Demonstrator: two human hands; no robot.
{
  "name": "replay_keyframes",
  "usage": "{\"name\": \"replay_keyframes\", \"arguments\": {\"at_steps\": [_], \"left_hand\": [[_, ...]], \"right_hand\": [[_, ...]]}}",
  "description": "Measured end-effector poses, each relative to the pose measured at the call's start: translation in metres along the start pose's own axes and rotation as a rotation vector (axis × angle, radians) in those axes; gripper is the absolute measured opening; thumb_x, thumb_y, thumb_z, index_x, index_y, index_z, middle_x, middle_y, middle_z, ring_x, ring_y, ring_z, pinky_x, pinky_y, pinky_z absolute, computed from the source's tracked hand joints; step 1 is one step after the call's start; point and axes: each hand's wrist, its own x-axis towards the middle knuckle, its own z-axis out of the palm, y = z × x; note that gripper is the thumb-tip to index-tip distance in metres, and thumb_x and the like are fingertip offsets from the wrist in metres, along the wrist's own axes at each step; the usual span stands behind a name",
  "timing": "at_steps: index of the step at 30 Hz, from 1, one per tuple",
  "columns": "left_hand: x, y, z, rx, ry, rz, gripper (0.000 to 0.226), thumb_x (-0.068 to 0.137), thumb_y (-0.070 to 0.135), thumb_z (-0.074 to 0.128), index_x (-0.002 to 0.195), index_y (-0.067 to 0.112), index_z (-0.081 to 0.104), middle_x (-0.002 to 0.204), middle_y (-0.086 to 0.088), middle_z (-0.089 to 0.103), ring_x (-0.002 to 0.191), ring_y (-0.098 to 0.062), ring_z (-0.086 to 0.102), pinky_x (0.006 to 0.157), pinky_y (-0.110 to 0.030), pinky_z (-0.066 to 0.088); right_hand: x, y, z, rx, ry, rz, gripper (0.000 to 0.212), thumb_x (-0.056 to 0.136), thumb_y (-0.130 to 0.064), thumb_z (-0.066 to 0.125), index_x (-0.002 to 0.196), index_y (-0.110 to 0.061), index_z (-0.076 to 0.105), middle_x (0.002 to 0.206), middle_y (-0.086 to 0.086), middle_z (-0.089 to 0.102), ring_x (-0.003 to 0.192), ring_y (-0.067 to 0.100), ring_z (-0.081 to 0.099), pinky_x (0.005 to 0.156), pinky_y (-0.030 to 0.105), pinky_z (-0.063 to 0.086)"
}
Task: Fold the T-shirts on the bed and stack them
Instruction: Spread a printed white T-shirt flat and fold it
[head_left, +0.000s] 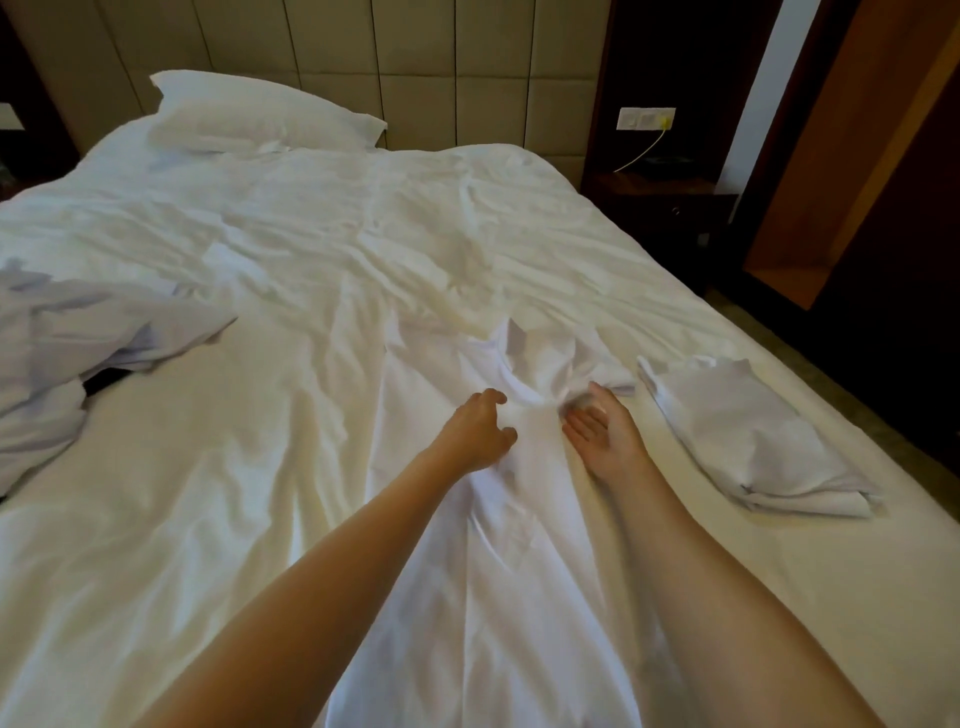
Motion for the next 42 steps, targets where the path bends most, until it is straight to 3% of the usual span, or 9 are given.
{"name": "replay_keyframes", "arguments": {"at_steps": [9,21,25,29,32,34,36,39,42], "left_hand": [[0.074,-0.012,0.025,-0.070,0.075,0.121,0.060,0.098,0.025,0.044,0.148,0.008,0.016,0.154,-0.011,0.023,0.140,-0.024,0.026,0.109,-0.028,0.021],[0.135,-0.012,0.039,0.186,-0.104,0.053,0.056,0.102,0.042,0.017,0.151,0.021,0.002,0.159,-0.006,-0.007,0.146,-0.028,0.000,0.116,-0.044,0.002],[0.143,-0.011,0.035,-0.028,-0.120,-0.017,0.050,0.102,0.040,0.014,0.151,0.028,0.007,0.159,-0.007,-0.002,0.146,-0.027,0.004,0.116,-0.045,0.003],[0.137,-0.010,0.008,-1.190,-0.012,-0.147,0.047,0.102,0.038,0.028,0.132,0.008,0.049,0.106,-0.017,0.060,0.093,-0.016,0.061,0.078,-0.022,0.047],[0.132,-0.035,-0.018,-1.519,0.012,-0.246,0.051,0.098,0.049,0.021,0.112,0.013,0.055,0.098,-0.014,0.064,0.082,-0.024,0.060,0.067,-0.031,0.041],[0.126,-0.057,-0.033,-1.513,0.012,-0.379,0.062,0.094,0.059,0.024,0.105,0.008,0.057,0.084,-0.017,0.063,0.074,-0.027,0.059,0.067,-0.034,0.043],[0.119,-0.073,-0.041,-1.408,-0.061,-0.462,0.072,0.090,0.065,0.033,0.116,0.001,0.056,0.098,-0.020,0.062,0.085,-0.031,0.058,0.072,-0.039,0.045],[0.116,-0.082,-0.044,-0.974,0.076,-0.471,0.036,0.090,0.016,0.058,0.121,-0.002,0.056,0.085,-0.015,0.060,0.070,-0.027,0.058,0.055,-0.031,0.048],[0.116,-0.086,-0.044,-0.753,0.146,-0.403,0.052,0.081,-0.008,0.055,0.130,0.008,0.049,0.104,-0.017,0.059,0.090,-0.033,0.059,0.071,-0.036,0.053]], "right_hand": [[0.072,-0.009,0.030,0.153,-0.123,-0.081,0.028,0.099,-0.030,0.039,0.105,-0.011,0.058,0.100,0.011,0.063,0.091,0.024,0.059,0.083,0.037,0.047],[0.079,-0.018,0.026,0.213,0.088,-0.260,0.054,0.098,-0.048,0.037,0.133,-0.008,0.045,0.124,0.012,0.057,0.110,0.027,0.056,0.096,0.039,0.044],[0.070,-0.020,0.050,-0.019,0.067,-0.416,0.037,0.098,-0.039,0.043,0.124,-0.013,0.050,0.114,0.008,0.061,0.100,0.023,0.057,0.088,0.034,0.046],[0.066,-0.010,0.076,-0.625,0.002,-0.627,0.033,0.096,-0.036,0.050,0.114,-0.009,0.059,0.096,0.006,0.058,0.083,0.015,0.057,0.065,0.019,0.045],[0.063,0.015,0.093,-1.044,-0.352,-0.563,0.049,0.088,-0.042,0.060,0.123,-0.009,0.056,0.119,0.012,0.061,0.104,0.021,0.060,0.095,0.030,0.048],[0.060,0.027,0.099,-1.589,-0.558,-0.411,0.094,0.078,-0.052,0.068,0.151,-0.021,0.017,0.156,0.011,0.020,0.144,0.026,0.019,0.118,0.043,0.017],[0.053,0.031,0.102,-1.779,-0.588,-0.322,0.106,0.079,-0.043,0.071,0.151,-0.028,-0.004,0.159,0.005,-0.007,0.147,0.021,-0.008,0.119,0.042,0.002],[0.047,0.026,0.111,-1.415,-0.535,-0.478,0.071,0.093,-0.027,0.058,0.151,-0.018,0.017,0.156,0.004,0.017,0.143,0.018,0.016,0.110,0.024,0.018],[0.066,0.024,0.117,-1.563,-0.353,-0.604,0.056,0.101,-0.028,0.036,0.151,-0.017,0.013,0.160,0.001,0.005,0.147,0.018,0.003,0.117,0.031,0.008]]}}
